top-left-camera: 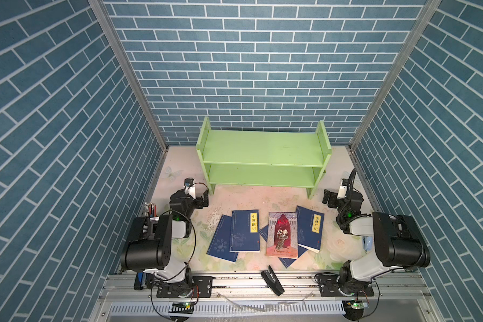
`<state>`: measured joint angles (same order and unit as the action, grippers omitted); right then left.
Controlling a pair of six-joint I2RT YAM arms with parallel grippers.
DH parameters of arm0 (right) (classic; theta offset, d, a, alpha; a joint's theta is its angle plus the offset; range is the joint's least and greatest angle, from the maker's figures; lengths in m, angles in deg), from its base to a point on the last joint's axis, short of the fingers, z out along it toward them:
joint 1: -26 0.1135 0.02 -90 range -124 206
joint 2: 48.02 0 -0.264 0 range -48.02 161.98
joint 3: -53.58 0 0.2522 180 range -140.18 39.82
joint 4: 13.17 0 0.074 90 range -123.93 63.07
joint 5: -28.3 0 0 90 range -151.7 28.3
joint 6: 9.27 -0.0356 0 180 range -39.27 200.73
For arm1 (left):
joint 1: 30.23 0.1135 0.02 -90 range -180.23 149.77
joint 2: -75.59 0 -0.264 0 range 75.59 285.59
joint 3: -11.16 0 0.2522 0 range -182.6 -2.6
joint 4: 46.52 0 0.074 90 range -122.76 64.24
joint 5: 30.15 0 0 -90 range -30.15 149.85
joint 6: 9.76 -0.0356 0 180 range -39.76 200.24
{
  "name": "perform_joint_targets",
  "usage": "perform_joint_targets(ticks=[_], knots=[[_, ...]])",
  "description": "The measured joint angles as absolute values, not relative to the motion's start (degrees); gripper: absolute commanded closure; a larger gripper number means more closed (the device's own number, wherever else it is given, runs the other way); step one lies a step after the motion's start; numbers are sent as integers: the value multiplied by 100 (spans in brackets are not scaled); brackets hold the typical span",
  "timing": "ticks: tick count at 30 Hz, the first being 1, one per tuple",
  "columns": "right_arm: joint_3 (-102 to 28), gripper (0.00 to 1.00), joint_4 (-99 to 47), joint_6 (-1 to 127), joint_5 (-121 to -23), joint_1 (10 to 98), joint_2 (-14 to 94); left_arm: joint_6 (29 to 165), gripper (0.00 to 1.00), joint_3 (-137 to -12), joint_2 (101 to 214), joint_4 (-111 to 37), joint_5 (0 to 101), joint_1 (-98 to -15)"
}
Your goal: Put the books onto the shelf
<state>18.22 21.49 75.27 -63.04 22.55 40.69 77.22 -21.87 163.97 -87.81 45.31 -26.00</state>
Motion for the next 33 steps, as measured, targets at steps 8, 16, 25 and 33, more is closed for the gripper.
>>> perform_joint_targets(ticks=[8,16,25,33], knots=[[1822,1,2149,7525,-6304,2255,4069,7722,0,-2187,16397,-8778,4531,-2600],[1822,1,2149,7525,-6304,2255,4069,7717,0,-2205,16397,-8719,4572,-2622],[1822,1,2149,7525,-6306,2255,4069,7700,0,-2211,16397,-8650,4618,-2668],[1822,1,2149,7525,-6306,2255,4069,7698,0,-2220,16393,-8619,4636,-2668]])
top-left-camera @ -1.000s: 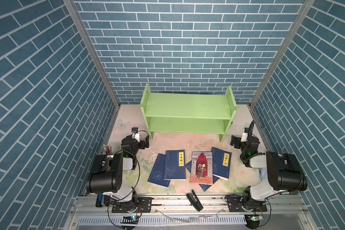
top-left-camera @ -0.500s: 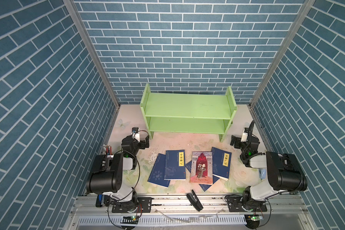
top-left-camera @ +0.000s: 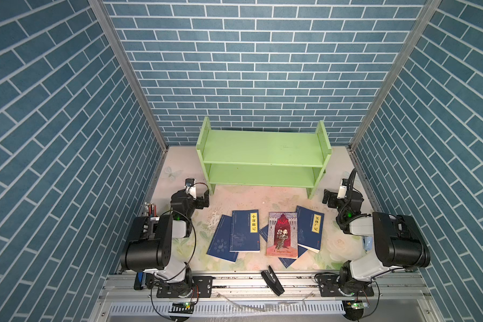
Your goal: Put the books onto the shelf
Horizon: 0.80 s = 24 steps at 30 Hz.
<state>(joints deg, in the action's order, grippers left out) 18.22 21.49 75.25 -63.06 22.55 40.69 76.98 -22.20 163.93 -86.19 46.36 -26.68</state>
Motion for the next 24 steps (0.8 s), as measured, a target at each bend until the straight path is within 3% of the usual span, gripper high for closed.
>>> perform_joint_targets(ticks=[14,24], knots=[[1826,1,2125,7519,-6048,2255,3983,7507,0,-3151,15081,-6009,4410,-2675],[1828,7,956,7460,-5178,2258,2265,7311,0,-3651,13816,-3065,3632,-2675]])
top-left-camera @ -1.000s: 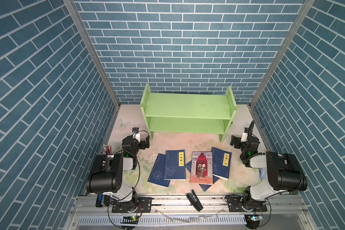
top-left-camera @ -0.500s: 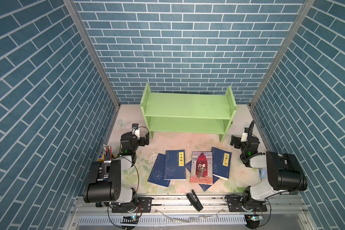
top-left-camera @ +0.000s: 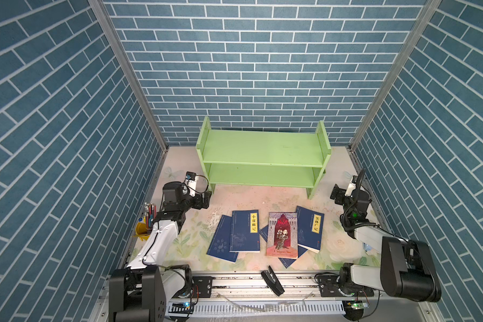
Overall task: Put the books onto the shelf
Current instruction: 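Reach both grippers forward toward the Hamlet book on the book pile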
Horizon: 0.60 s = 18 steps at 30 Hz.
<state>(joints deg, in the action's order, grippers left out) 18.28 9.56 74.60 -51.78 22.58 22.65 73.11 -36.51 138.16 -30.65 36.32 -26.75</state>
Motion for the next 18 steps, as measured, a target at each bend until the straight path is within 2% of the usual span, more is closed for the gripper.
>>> perform_joint_targets(ticks=[3,4,6,9,13,18], knots=[[1675,10,-106,7228,-4772,2258,1529,7197,0,-3848,13606,-2195,3339,-2675],[1588,9,-467,7125,-4645,2258,1293,7162,0,-3912,13545,-1961,3263,-2675],[1317,1,-1337,6776,-4431,2258,810,7070,0,-4065,13446,-1461,3119,-2675],[740,2,-2757,6192,-4315,2264,224,6902,0,-4430,13396,-667,2948,-2677],[-8,9,-4465,5554,-4464,2371,-307,6559,0,-5018,13392,347,2760,-2677],[-629,11,-6117,5062,-5104,2616,-648,6192,0,-5651,13333,1256,2579,-2705]])
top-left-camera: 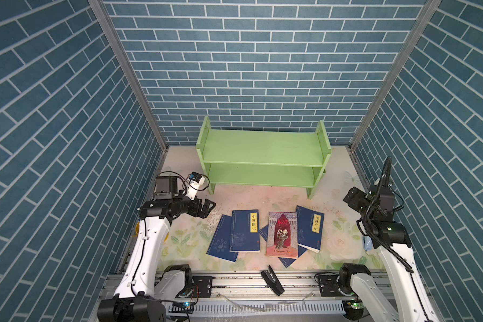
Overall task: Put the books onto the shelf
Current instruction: 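Reach both grippers forward toward the Hamlet book on the book pile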
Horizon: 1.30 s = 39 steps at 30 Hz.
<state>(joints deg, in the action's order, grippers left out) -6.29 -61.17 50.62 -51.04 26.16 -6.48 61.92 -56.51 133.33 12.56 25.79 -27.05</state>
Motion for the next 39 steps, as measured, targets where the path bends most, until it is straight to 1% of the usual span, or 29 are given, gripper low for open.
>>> perform_joint_targets(ticks=[8,9,10,11,15,19,24,28,30,34,39], knots=[[-1413,11,-7603,4695,-6411,3324,-674,5934,0,-6318,13295,1947,2443,-2928],[-1481,9,-7747,4636,-6571,3482,-679,5940,0,-6460,13295,2001,2430,-2983],[-1533,2,-7885,4575,-6695,3656,-692,5960,0,-6637,13295,2030,2411,-3051],[-1571,1,-7986,4487,-6785,3807,-712,5991,0,-6784,13295,2039,2397,-3118],[-1621,1,-8346,4314,-7189,4338,-854,6196,0,-7457,13295,2019,2360,-3649],[-1621,1,-8545,4144,-7421,4979,-930,6519,0,-7868,13411,1942,2317,-4425],[-1341,1,-8418,3921,-7432,6249,-712,6930,0,-7876,13787,1813,2155,-5138],[-902,1,-8123,3633,-7052,7442,-331,7276,0,-7472,13923,1529,2072,-5501],[-635,1,-7868,3449,-6831,7868,-128,7448,0,-7177,13923,1370,2004,-5645],[-32,4,-7210,3045,-6431,8443,154,7894,0,-6576,13925,939,1877,-5877],[604,12,-6366,2631,-6208,8614,233,8578,0,-5730,14004,187,1685,-5929]])
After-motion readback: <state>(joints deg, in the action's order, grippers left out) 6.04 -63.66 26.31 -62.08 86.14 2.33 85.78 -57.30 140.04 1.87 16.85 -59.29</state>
